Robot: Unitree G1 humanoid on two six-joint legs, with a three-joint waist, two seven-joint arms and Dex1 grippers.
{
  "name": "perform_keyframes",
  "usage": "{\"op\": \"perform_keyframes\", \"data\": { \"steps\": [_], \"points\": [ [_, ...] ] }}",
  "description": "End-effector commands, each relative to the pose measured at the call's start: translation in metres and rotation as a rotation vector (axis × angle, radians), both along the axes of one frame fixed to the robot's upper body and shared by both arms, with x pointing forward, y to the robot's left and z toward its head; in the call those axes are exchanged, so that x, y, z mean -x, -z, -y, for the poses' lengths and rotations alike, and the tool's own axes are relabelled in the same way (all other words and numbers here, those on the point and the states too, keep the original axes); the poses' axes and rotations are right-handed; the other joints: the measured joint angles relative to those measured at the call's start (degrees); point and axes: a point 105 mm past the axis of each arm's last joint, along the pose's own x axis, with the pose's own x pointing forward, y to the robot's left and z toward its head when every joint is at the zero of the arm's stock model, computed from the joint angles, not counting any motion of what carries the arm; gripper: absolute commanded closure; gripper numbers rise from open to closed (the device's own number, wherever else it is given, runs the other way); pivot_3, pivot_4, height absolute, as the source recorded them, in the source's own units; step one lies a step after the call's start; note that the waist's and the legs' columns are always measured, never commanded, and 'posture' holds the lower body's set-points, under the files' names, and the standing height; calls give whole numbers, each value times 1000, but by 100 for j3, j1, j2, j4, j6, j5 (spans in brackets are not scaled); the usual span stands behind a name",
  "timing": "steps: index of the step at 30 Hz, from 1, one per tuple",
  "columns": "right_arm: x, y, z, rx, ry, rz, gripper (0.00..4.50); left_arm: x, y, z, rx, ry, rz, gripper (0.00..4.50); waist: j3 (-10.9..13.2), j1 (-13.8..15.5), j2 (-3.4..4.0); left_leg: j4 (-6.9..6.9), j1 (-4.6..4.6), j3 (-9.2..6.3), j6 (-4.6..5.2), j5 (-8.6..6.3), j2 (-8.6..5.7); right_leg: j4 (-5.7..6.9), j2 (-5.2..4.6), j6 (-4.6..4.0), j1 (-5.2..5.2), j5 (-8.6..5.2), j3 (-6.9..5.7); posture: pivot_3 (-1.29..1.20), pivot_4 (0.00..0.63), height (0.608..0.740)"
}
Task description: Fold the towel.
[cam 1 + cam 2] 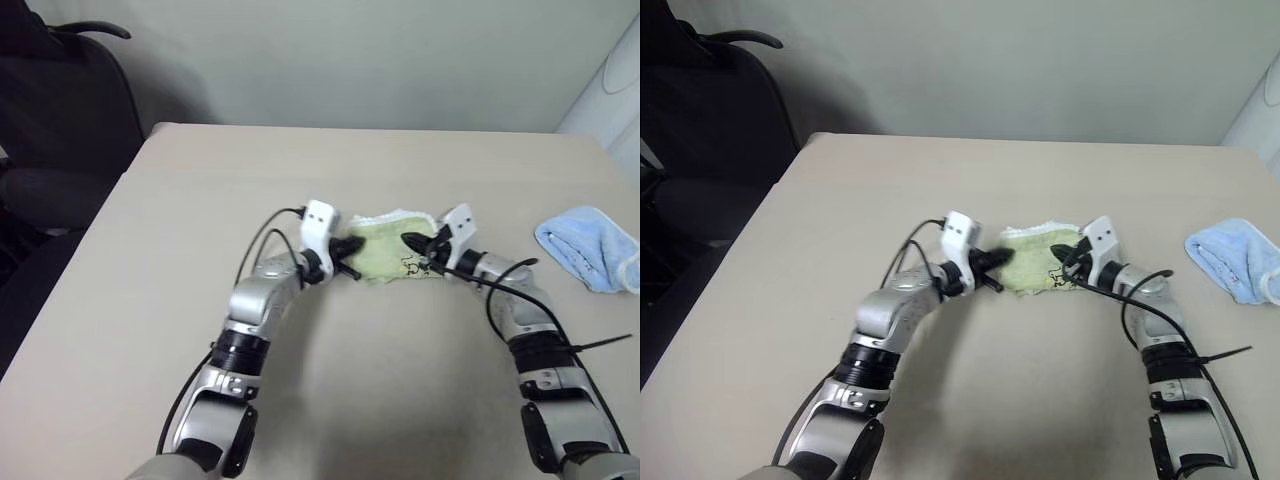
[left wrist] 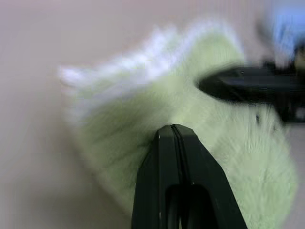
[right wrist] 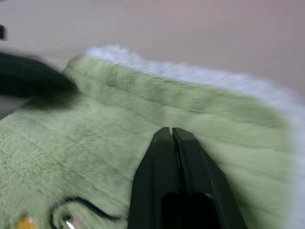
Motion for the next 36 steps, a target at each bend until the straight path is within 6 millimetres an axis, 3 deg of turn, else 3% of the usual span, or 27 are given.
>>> {"op": "perform_keyframes", "data": {
  "steps": [1, 4, 7, 10, 14, 17, 28, 36],
  "points": [
    [7, -40, 23, -89, 24, 64, 3275, 10, -37, -37, 122, -82, 79, 4500, 0, -6, 0, -3, 1, 1, 0, 0, 0, -2, 0, 0, 1, 0, 1, 0, 150, 740],
    [6, -43, 41, -160, 67, 12, 2235, 17, -37, -66, 153, -151, 64, 4500, 0, -15, -1, -6, 6, 3, 0, 0, 0, -7, 1, 0, 5, 0, 2, 0, 150, 740],
    [4, -39, 46, -197, 69, -49, 1174, 21, -31, -89, 178, -218, 26, 4500, 0, -23, -2, -4, 10, 2, 0, 1, 1, 1, 0, 0, 3, 0, 5, 0, 150, 740],
    [0, -38, 45, -202, 66, -67, 139, 22, -25, -91, 223, -225, -31, 4500, 1, -9, -2, -1, 12, 0, -1, 5, 1, 9, 0, 0, 2, 0, 4, 0, 150, 740],
    [-13, -39, 50, -194, 143, -49, 63, 22, -16, -61, 329, -113, -175, 4500, 1, 11, -2, 5, 11, -1, 0, 4, -1, 10, -2, 1, 3, 1, 4, 0, 150, 740],
    [-16, -40, 47, -184, 138, -36, 0, 18, -13, -38, 472, -27, -316, 3897, 2, 37, -3, 9, 9, -3, 0, 4, -3, 12, -5, 2, 5, 1, -1, 0, 150, 740],
    [-12, -61, 64, -250, 229, 66, 0, 13, 20, 27, 335, 167, -577, 31, 2, 16, -3, 9, 10, 0, 0, 5, -2, 14, -4, 2, -2, 1, 2, 0, 150, 740],
    [-9, -57, 68, -261, 277, 74, 0, 9, 31, 64, 286, 208, -654, 31, 2, 60, -3, 24, 9, 0, 3, 4, -4, 14, -6, 5, 4, 2, 2, 0, 150, 740]
  ]
}}
